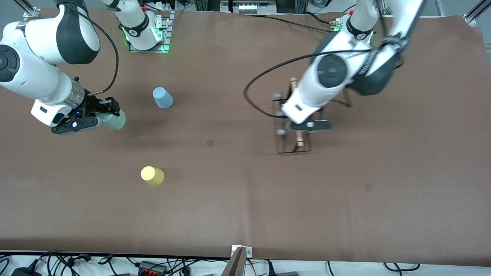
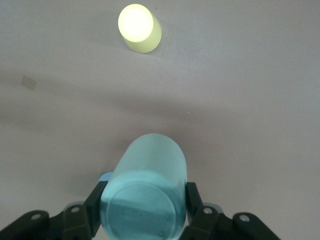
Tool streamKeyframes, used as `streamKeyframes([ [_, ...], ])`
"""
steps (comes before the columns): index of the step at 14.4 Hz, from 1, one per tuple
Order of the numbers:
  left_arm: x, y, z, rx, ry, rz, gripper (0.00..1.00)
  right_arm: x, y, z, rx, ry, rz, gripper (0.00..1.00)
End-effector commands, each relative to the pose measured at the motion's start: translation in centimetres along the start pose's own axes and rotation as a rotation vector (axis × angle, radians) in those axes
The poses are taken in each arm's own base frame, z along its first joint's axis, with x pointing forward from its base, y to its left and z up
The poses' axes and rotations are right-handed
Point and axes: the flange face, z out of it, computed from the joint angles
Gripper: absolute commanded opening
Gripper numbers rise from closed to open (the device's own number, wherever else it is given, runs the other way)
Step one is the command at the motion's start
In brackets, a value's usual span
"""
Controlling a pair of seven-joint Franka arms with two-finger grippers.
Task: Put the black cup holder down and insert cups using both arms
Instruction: 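Carry the holder with the left gripper while the right gripper lifts the cup, then lower the black holder onto the table and open the left gripper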
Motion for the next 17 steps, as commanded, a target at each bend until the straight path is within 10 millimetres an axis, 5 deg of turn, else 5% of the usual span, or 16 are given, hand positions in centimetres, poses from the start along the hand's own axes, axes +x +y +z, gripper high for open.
streamKeyframes([
  [1,-0.5,5.1,1.7,-0.060,0.037,-0.051,0.01,0.2,0.3,-0.6,-0.001,-0.005,0.000,0.15],
  [6,-1.6,8.8,7.9,-0.044,0.068,0.033,0.01,-0.1,-0.4,-0.3,-0.002,-0.013,-0.007,0.15],
  [9,-1.8,9.1,7.9,-0.011,0.106,0.072,0.02,-0.1,-1.9,-0.5,-0.005,-0.012,-0.033,0.16],
  [10,-1.9,9.1,7.7,-0.010,0.104,0.066,0.30,0.0,-2.2,-0.4,-0.006,-0.014,-0.036,0.16],
  [11,-1.8,8.9,7.7,-0.004,0.103,0.058,0.99,0.0,-2.4,-0.4,-0.006,-0.015,-0.026,0.16],
  [13,-1.9,8.3,5.4,-0.003,0.121,0.045,1.00,-0.1,-3.2,-0.1,0.004,-0.027,0.028,0.16],
  [17,-1.1,1.7,-2.6,0.146,0.045,0.001,1.00,-2.5,-12.9,-0.6,-0.013,-0.007,0.140,0.16],
])
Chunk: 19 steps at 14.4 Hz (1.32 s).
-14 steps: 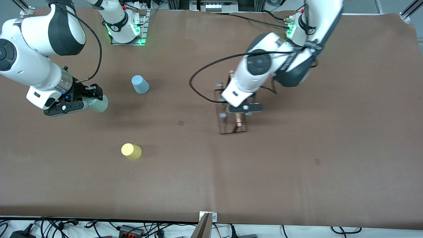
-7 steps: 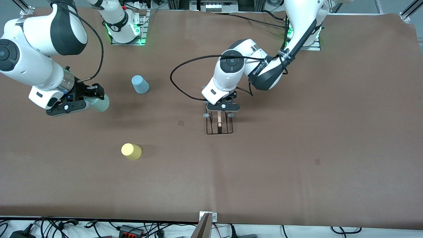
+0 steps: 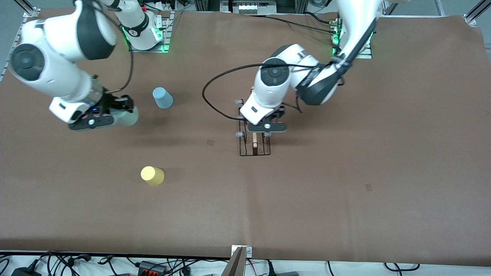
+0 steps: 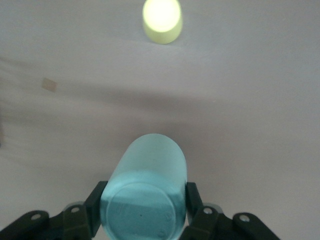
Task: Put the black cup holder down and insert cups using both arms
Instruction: 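Lower the black holder onto the table and open the left gripper, then hang the teal cup with the right gripper while the left gripper withdraws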
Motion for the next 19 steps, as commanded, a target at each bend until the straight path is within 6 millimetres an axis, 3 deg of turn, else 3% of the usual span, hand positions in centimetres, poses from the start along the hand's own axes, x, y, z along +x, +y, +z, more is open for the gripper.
streamKeyframes([
  [1,0.5,-5.8,-7.2,0.095,-0.029,0.012,1.00,-3.4,-6.7,-0.9,-0.002,0.041,0.052,0.15],
  [2,1.3,-8.4,-9.3,0.119,-0.058,0.027,1.00,-4.1,-8.8,-1.1,0.026,0.042,0.097,0.15],
  [5,5.9,-19.1,-13.7,0.091,-0.115,0.131,1.00,-6.3,-16.9,0.1,0.105,0.083,0.237,0.14],
  [8,8.8,-28.4,-16.5,0.065,-0.085,0.072,1.00,-7.9,-24.9,3.6,0.162,0.135,0.342,0.14],
  [11,10.3,-35.9,-17.1,0.033,-0.083,0.010,1.00,-8.7,-29.4,7.1,0.118,0.199,0.385,0.14],
  [12,10.5,-37.7,-17.6,0.025,-0.073,0.025,1.00,-8.8,-30.7,7.9,0.111,0.202,0.404,0.14],
  [14,9.6,-39.2,-19.1,0.032,-0.008,0.060,1.00,-8.7,-32.2,7.9,0.119,0.210,0.416,0.14],
  [15,8.4,-40.7,-18.6,0.048,0.012,0.033,1.00,-8.6,-32.5,7.9,0.124,0.210,0.422,0.14],
  [17,5.2,-41.5,-17.8,0.014,0.121,0.021,1.00,-8.3,-33.6,7.9,0.139,0.210,0.424,0.14],
  [19,4.3,-42.4,-17.9,0.018,0.143,0.099,1.00,-8.3,-34.5,8.3,0.142,0.211,0.435,0.14],
])
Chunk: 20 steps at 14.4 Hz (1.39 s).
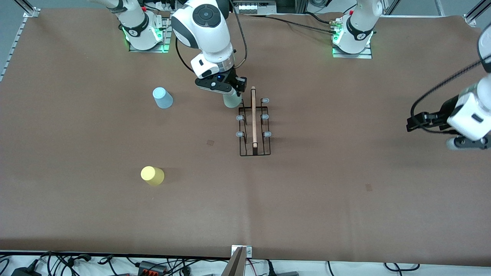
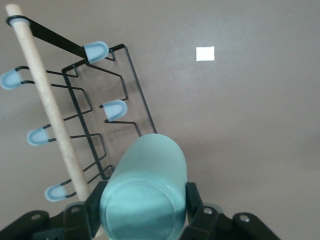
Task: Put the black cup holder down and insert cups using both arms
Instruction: 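Hang the teal cup with the right gripper while the left gripper withdraws, then open the right gripper to release the teal cup and raise it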
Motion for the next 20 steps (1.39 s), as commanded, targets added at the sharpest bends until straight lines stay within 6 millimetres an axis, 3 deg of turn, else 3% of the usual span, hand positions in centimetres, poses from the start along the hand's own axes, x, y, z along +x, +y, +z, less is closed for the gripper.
streamKeyframes([
  [1,-3.8,-0.9,-0.5,0.000,0.043,0.107,1.00,-1.1,-1.8,0.6,0.008,0.024,0.006,0.14],
  [3,-4.8,0.3,-2.5,0.014,0.075,0.192,1.00,-1.9,-2.2,1.8,-0.002,0.035,-0.005,0.14],
  [4,-5.4,2.2,-2.9,0.040,0.065,0.239,1.00,-2.1,-2.3,2.7,-0.014,0.040,-0.014,0.15],
  [6,-5.8,1.5,-2.6,0.055,0.016,0.225,1.00,-2.1,-2.3,3.7,-0.015,0.035,-0.015,0.22],
  [8,-5.4,1.4,-3.4,0.053,0.012,0.221,1.00,-2.0,-2.1,4.7,-0.029,0.025,-0.027,0.65],
  [9,-5.0,1.4,-3.3,0.050,0.012,0.221,1.00,-2.0,-2.1,4.9,-0.028,0.024,-0.025,1.00],
  [12,-4.7,1.6,-3.4,0.048,0.017,0.222,1.00,-1.0,-2.0,3.7,-0.014,0.038,-0.031,1.00],
  [15,-4.9,2.3,-3.3,0.024,0.003,0.231,1.00,3.8,-0.5,0.1,0.004,0.074,-0.052,1.00],
  [17,-5.4,2.4,-3.1,0.021,-0.034,0.239,1.00,9.5,3.3,-1.2,-0.027,0.080,-0.128,1.00],
  [20,-5.3,2.5,-3.3,0.019,-0.022,0.242,1.00,19.8,11.9,-1.4,-0.073,0.078,-0.276,1.00],
])
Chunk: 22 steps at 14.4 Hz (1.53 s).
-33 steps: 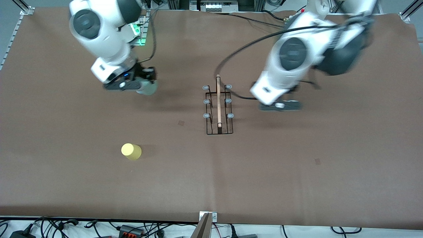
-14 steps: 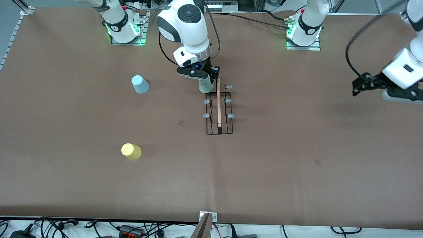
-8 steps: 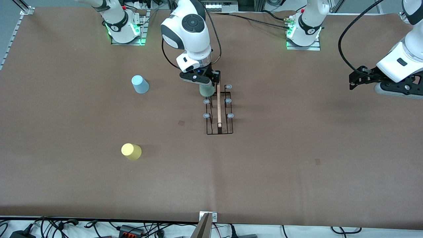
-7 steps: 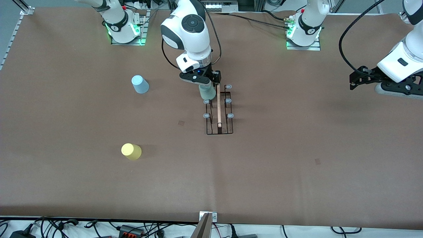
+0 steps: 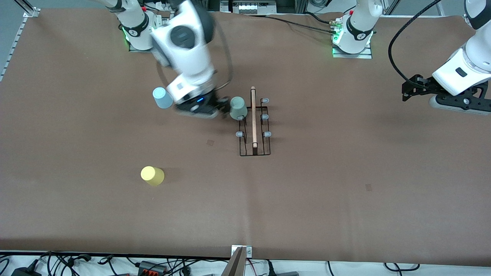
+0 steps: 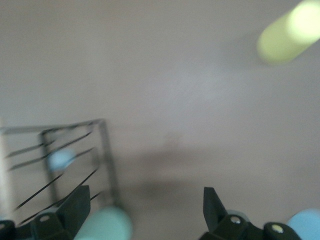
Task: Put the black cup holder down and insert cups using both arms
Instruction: 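Open the right gripper to release the teal cup and raise it, then move the right gripper to the yellow cup and grasp it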
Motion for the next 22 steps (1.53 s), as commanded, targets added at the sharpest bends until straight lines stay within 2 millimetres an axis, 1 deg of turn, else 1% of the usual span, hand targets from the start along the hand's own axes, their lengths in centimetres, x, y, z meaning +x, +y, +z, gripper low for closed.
streamKeyframes([
  [1,0.4,0.2,-0.6,-0.033,0.005,0.027,1.00,6.5,9.7,2.1,-0.040,-0.018,-0.133,1.00],
  [2,0.4,0.3,-0.6,-0.056,0.007,0.024,1.00,8.5,13.4,4.2,-0.056,-0.038,-0.173,1.00],
  [3,0.3,0.3,-0.5,-0.058,0.004,0.026,1.00,10.2,15.9,6.0,-0.052,-0.025,-0.228,1.00],
  [5,0.5,0.3,-0.2,-0.061,0.000,0.026,1.00,12.9,19.2,9.9,-0.042,0.012,-0.271,1.00],
  [6,0.7,0.3,-0.2,-0.062,0.003,0.027,1.00,14.0,21.2,12.3,-0.043,0.016,-0.280,1.00],
  [7,0.7,0.3,-0.2,-0.061,0.006,0.027,1.00,15.0,22.2,13.8,-0.036,0.034,-0.306,1.00],
  [8,0.7,0.2,-0.1,-0.060,0.006,0.026,1.00,15.8,22.0,14.7,-0.029,0.053,-0.341,1.00],
  [9,1.1,0.3,0.0,-0.051,0.018,0.030,1.00,15.9,22.4,15.5,-0.028,0.048,-0.344,1.00],
  [12,1.7,0.3,-0.2,-0.053,0.062,0.028,1.00,15.8,21.8,16.6,-0.006,0.040,-0.322,1.00],
  [13,1.7,0.3,-0.1,-0.053,0.062,0.027,1.00,15.9,21.7,16.4,0.016,0.040,-0.300,1.00],
  [15,1.9,0.5,-0.2,-0.050,0.071,0.031,1.00,17.2,21.3,14.6,0.030,0.070,-0.303,1.00],
  [16,2.3,0.8,0.4,-0.050,0.064,0.038,1.00,17.4,21.3,14.1,0.029,0.070,-0.305,1.00],
  [18,2.6,0.8,0.6,-0.050,0.077,0.039,1.00,17.5,21.5,13.3,0.027,0.068,-0.303,1.00],
  [19,2.5,0.5,0.6,-0.052,0.074,0.034,1.00,17.4,21.4,13.5,0.028,0.064,-0.301,1.00],
  [20,2.5,0.5,0.6,-0.054,0.073,0.032,1.00,17.0,20.5,14.0,0.032,0.062,-0.298,1.00],
  [22,2.5,0.4,0.5,-0.053,0.075,0.029,1.00,16.0,18.5,15.8,0.063,0.037,-0.293,1.00],
])
